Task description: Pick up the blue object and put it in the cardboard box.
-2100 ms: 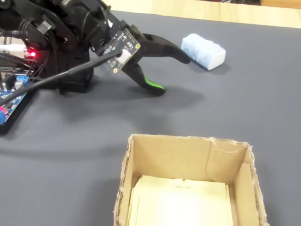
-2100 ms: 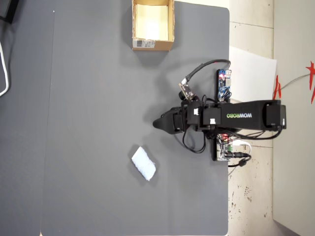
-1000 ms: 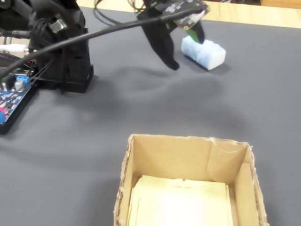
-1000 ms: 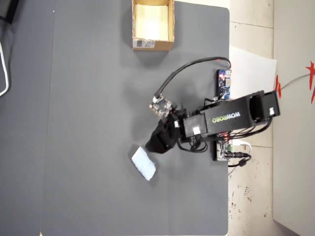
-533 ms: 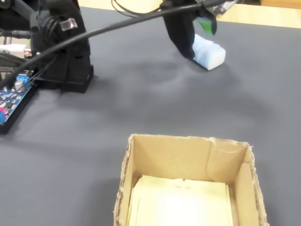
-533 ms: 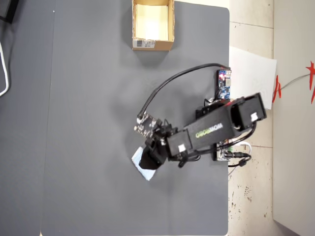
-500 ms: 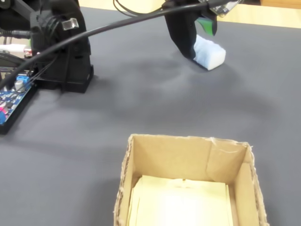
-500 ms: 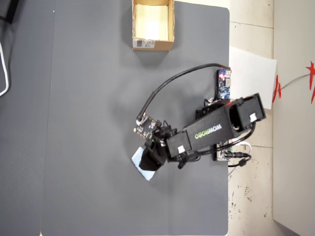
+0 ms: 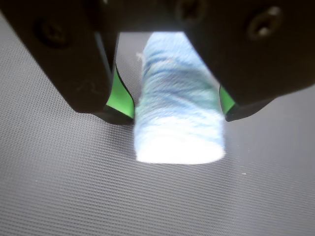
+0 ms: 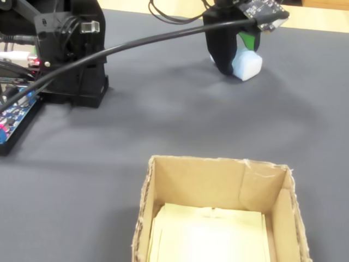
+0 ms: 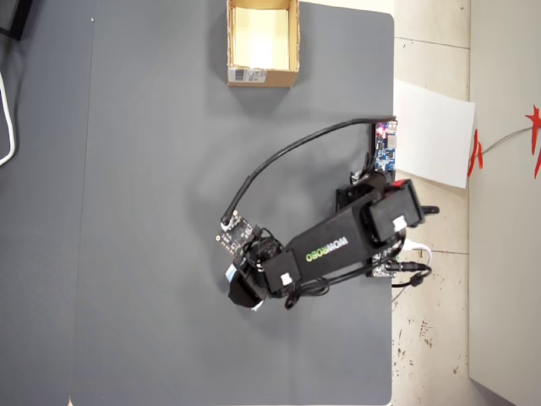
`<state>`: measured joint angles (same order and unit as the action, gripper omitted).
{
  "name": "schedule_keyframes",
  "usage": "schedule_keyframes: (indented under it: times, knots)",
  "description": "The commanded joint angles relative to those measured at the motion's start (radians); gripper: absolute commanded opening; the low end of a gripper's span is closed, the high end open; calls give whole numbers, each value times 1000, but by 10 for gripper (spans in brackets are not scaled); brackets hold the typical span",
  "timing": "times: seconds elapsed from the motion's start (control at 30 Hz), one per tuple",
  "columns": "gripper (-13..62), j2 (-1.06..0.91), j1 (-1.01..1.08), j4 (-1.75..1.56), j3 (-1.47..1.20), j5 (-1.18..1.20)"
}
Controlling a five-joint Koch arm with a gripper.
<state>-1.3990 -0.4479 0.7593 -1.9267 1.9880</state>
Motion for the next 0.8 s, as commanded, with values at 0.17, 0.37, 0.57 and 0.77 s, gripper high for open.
schedule_keyframes:
  times: [0.17,0.37,0.57,0.77]
  knots:
    - [202,11,-23,-86,51,-95]
    - [90,-8,-21,-127,26,-206]
    - [90,-106,40,-235,-74,-207]
    - [91,-325,202,-479,-272,-207]
